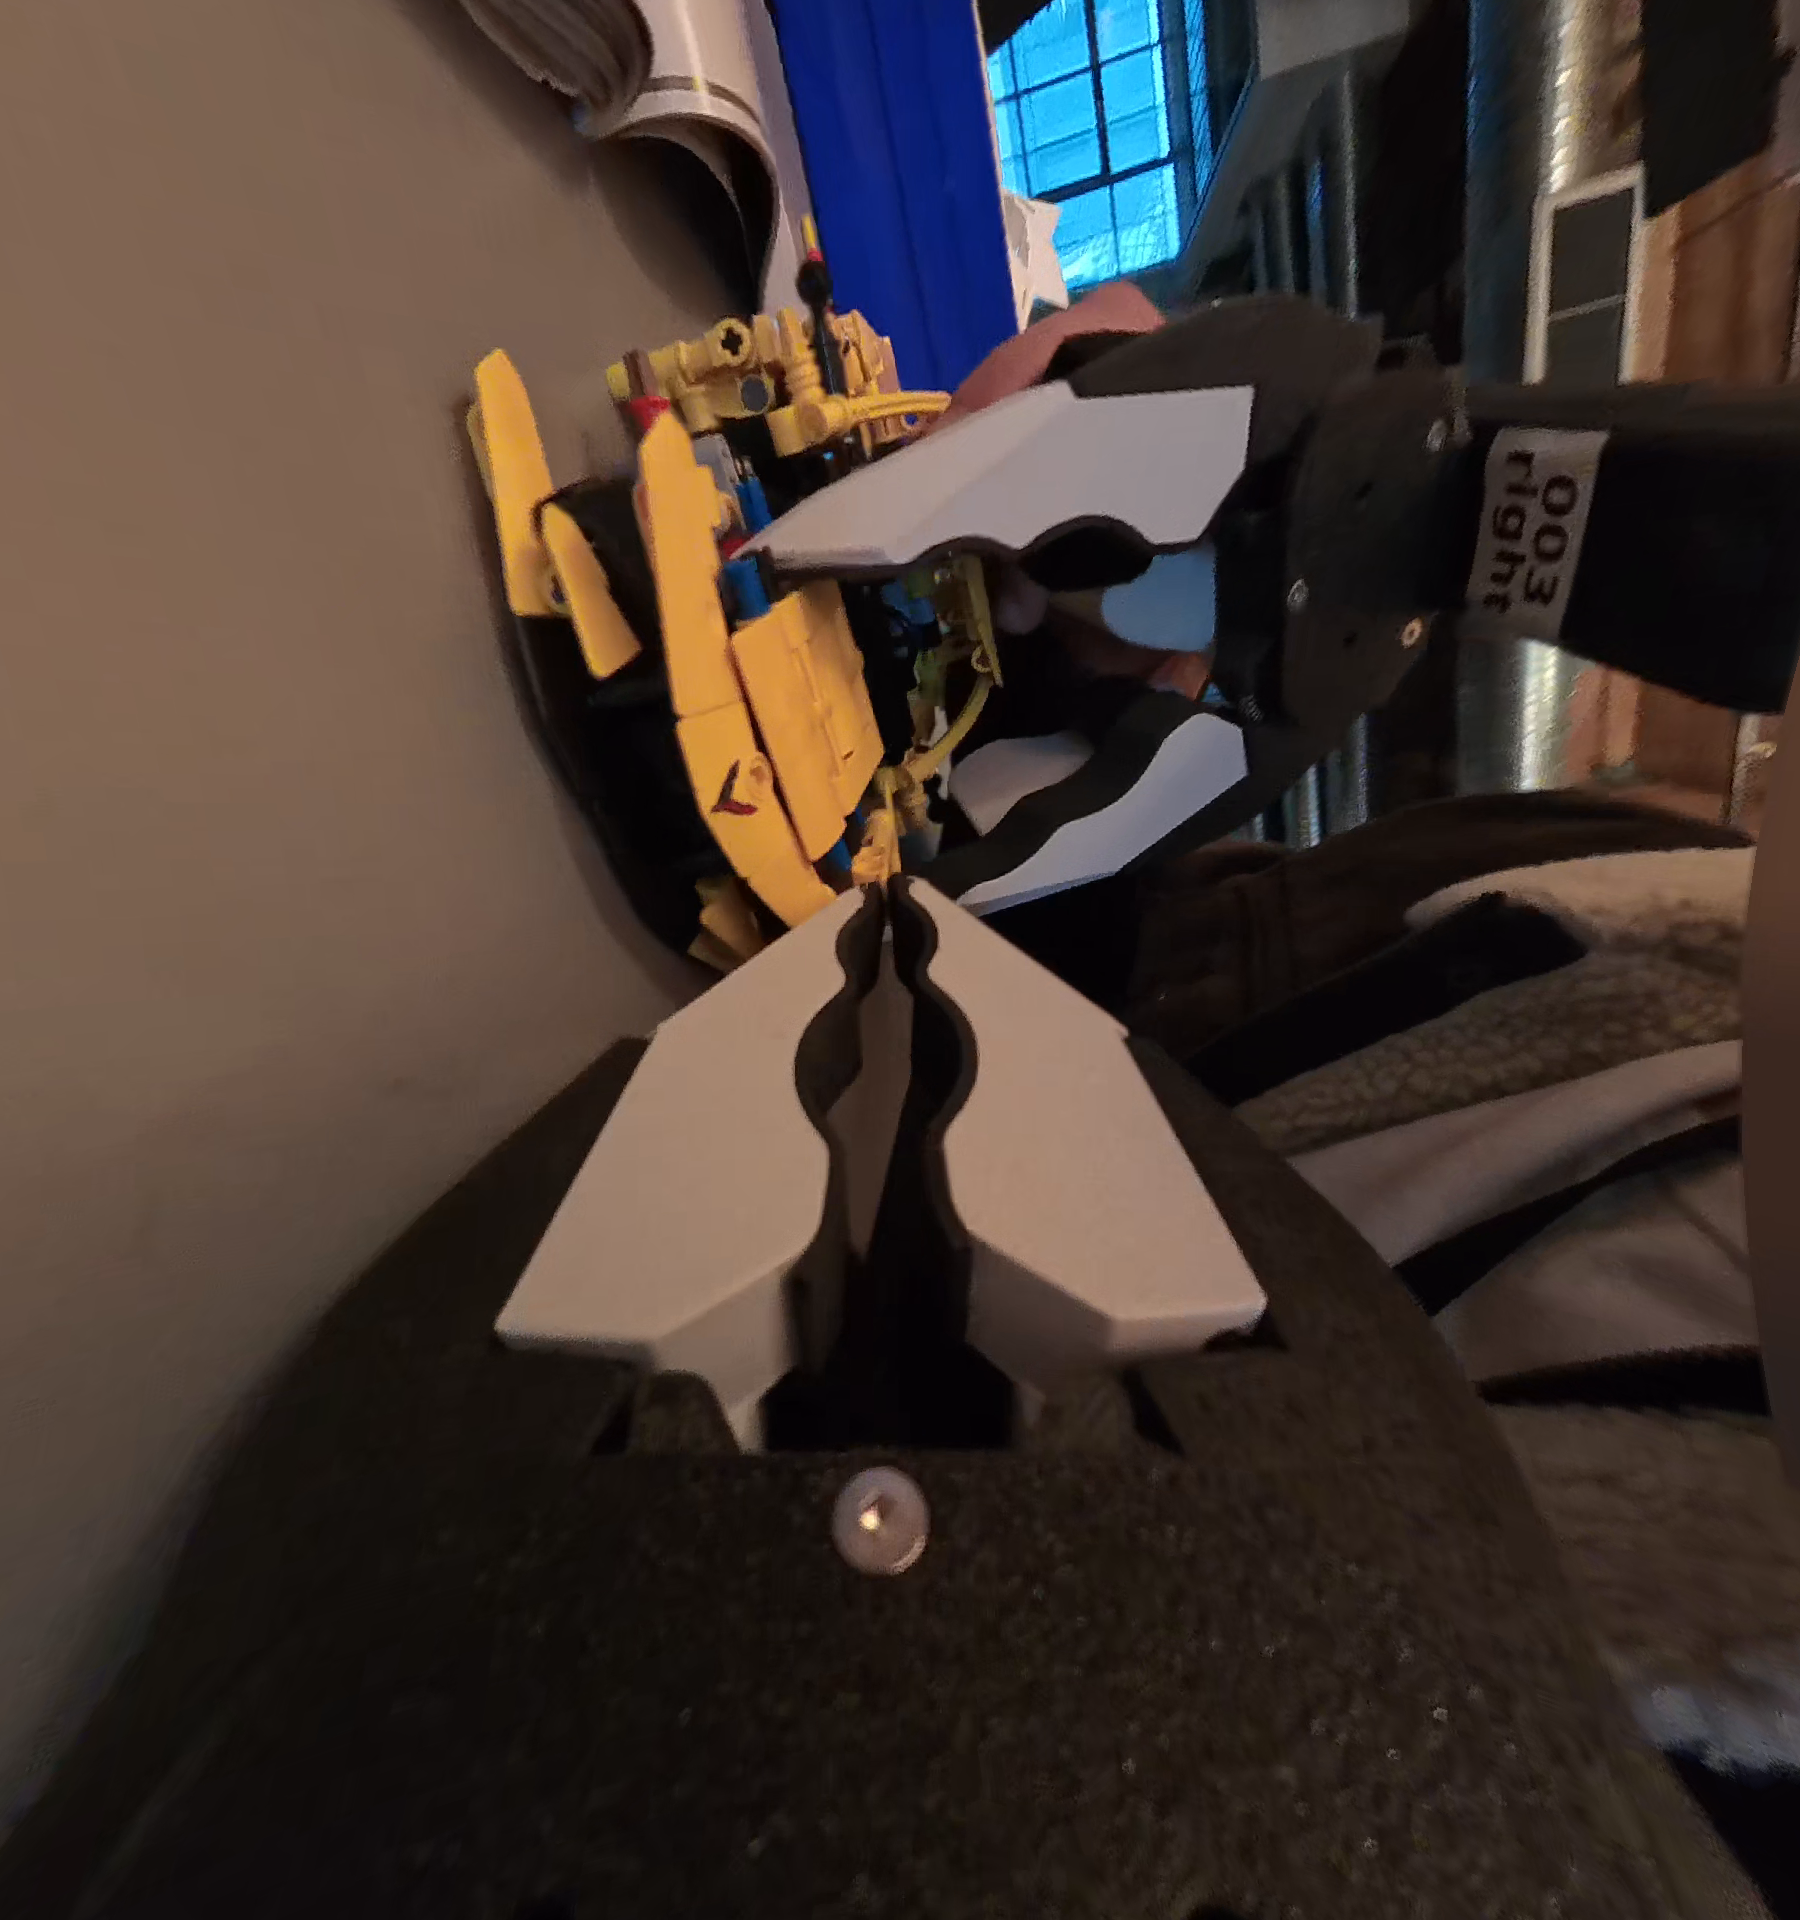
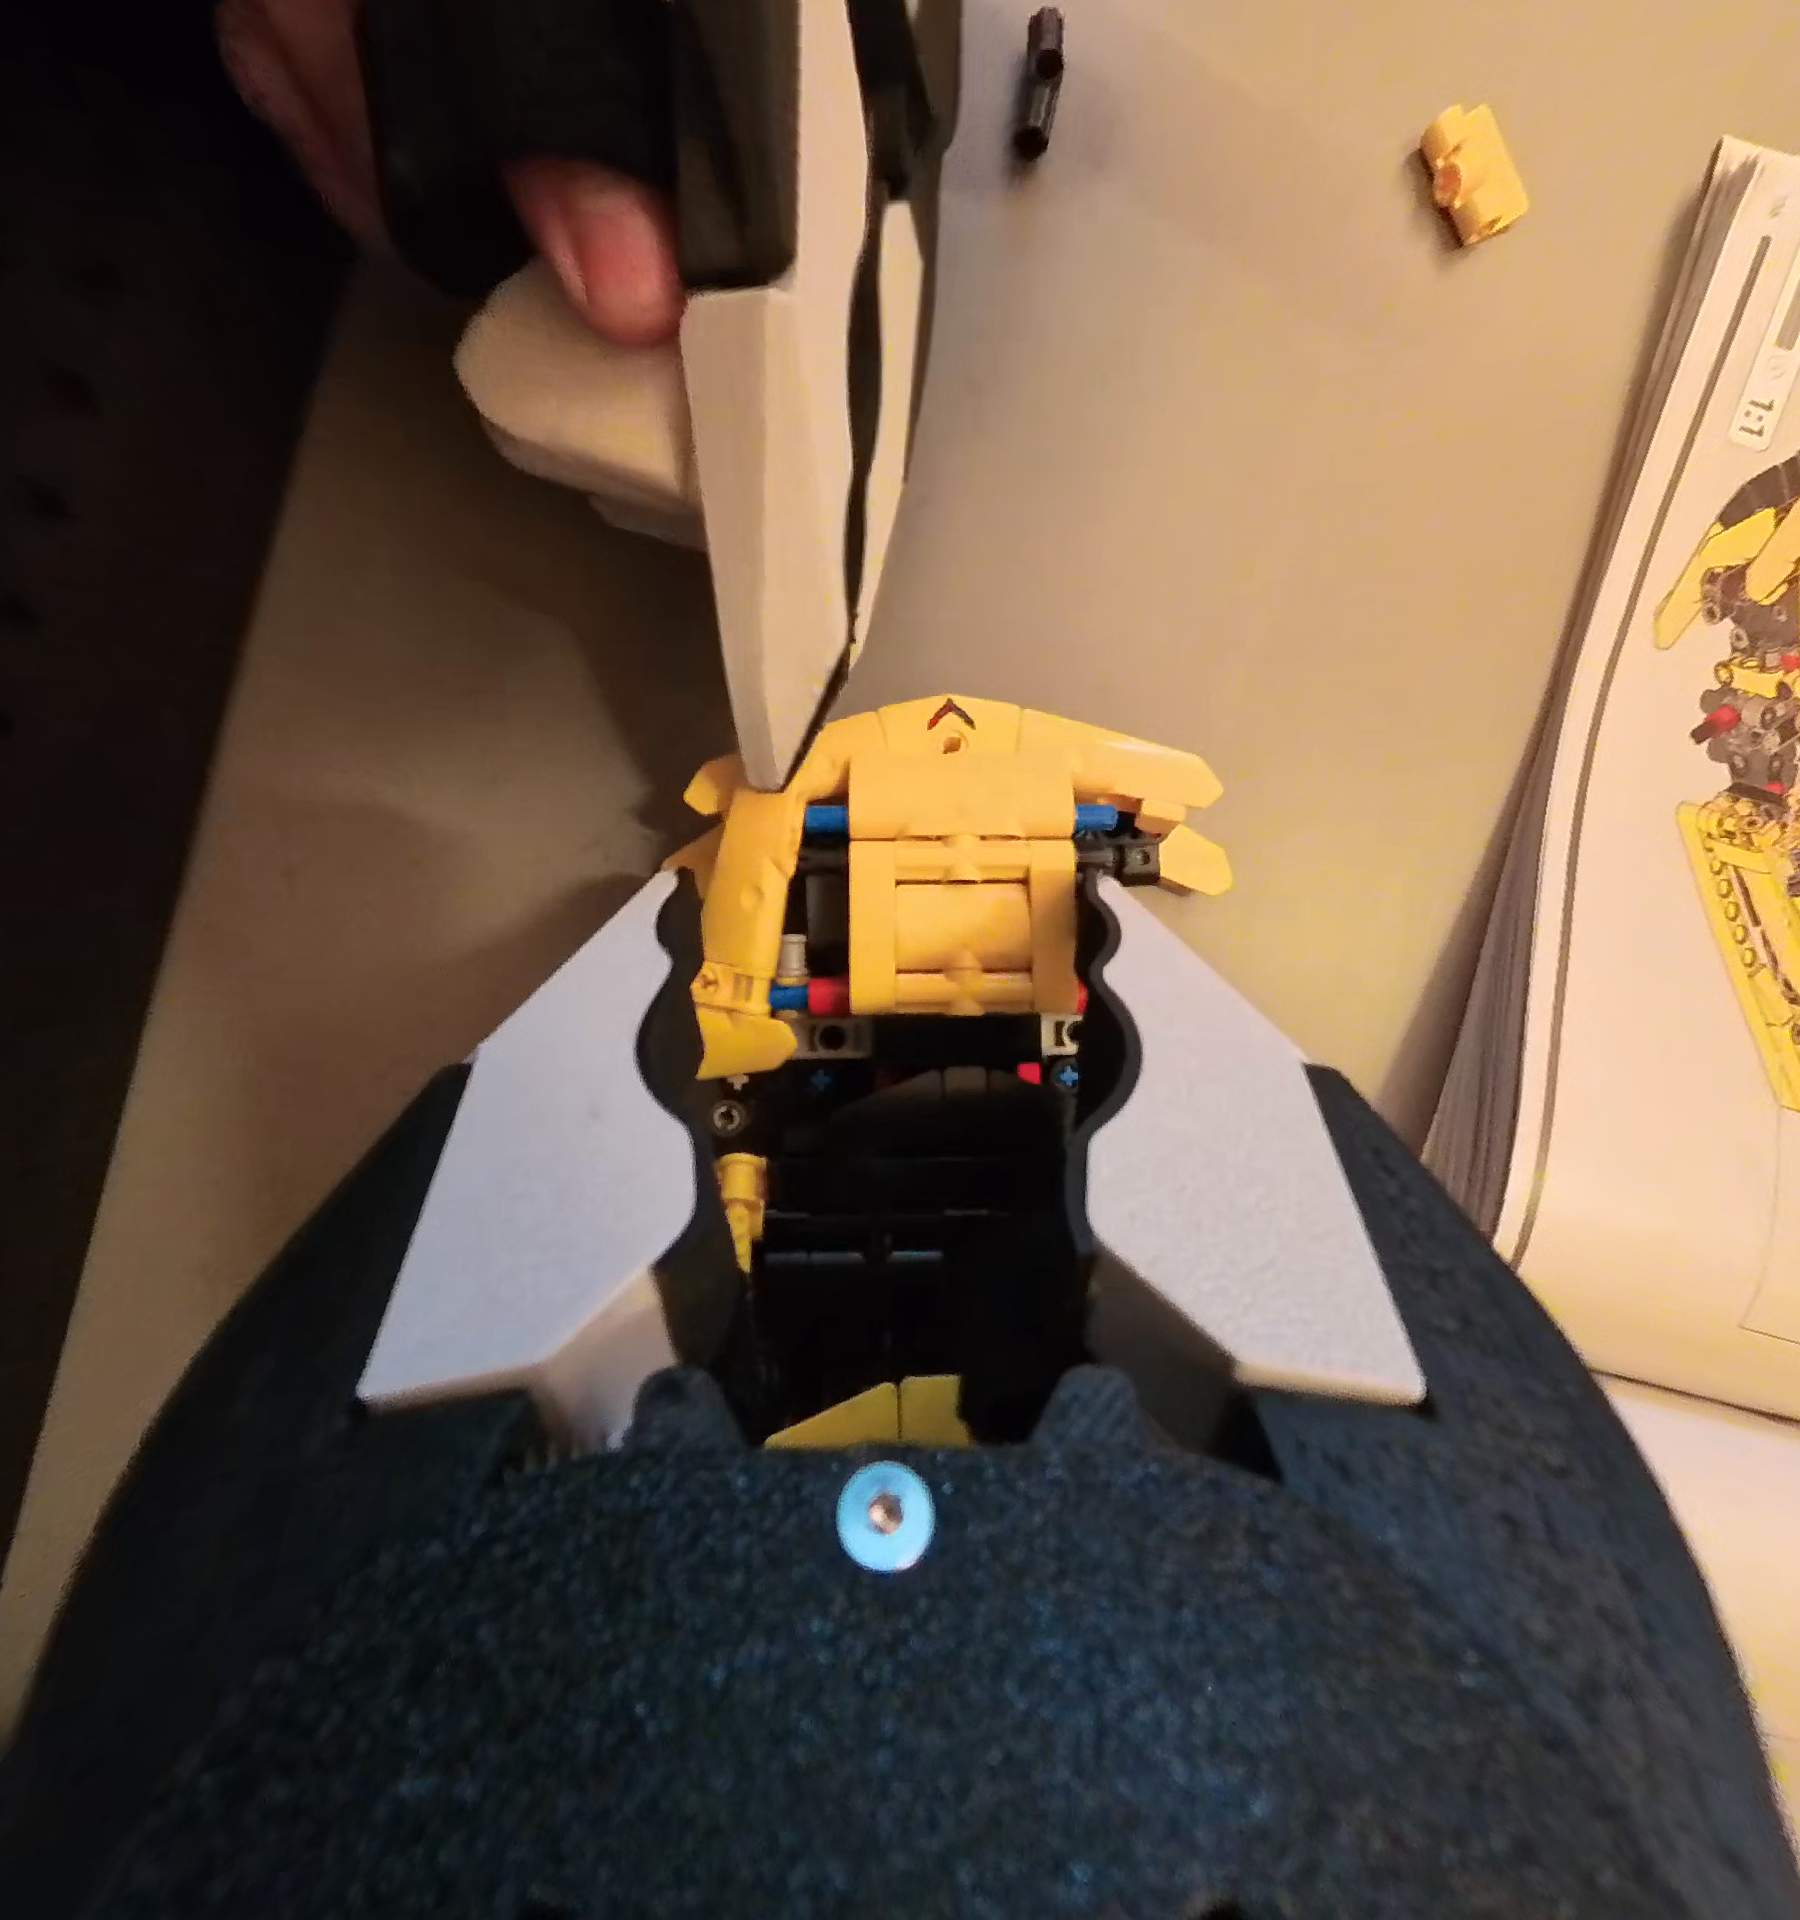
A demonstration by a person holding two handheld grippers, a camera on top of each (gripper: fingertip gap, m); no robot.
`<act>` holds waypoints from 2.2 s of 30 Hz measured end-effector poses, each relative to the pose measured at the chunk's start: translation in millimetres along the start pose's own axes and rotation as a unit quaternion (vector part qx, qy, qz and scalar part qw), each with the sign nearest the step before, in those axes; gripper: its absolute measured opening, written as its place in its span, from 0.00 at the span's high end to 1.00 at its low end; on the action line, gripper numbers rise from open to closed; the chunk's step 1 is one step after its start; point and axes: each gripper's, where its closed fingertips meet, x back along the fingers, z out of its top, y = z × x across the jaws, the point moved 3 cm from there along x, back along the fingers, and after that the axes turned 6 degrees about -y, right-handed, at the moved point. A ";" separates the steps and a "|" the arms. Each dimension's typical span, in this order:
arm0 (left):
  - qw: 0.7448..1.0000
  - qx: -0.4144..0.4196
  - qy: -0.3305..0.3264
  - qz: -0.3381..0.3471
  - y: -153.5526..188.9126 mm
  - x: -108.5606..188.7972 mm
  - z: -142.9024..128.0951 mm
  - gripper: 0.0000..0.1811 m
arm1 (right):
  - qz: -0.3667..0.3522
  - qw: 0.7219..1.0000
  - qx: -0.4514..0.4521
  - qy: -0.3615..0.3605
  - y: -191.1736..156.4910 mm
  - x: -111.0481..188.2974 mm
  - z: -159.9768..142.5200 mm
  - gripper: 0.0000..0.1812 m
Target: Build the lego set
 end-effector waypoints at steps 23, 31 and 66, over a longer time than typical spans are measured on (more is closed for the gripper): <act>0.996 0.065 0.061 -0.001 -4.2 -0.5 -0.3 1.00 | 0.022 0.999 -0.044 0.016 6.3 3.1 0.9 0.65; 0.996 0.054 0.066 0.003 -5.2 0.0 1.9 0.99 | 0.026 0.998 -0.049 0.021 7.3 4.2 0.8 0.66; 0.998 -0.006 0.053 0.044 -4.0 -1.6 -1.3 1.00 | -0.015 1.000 0.005 0.005 3.6 2.1 -2.7 0.65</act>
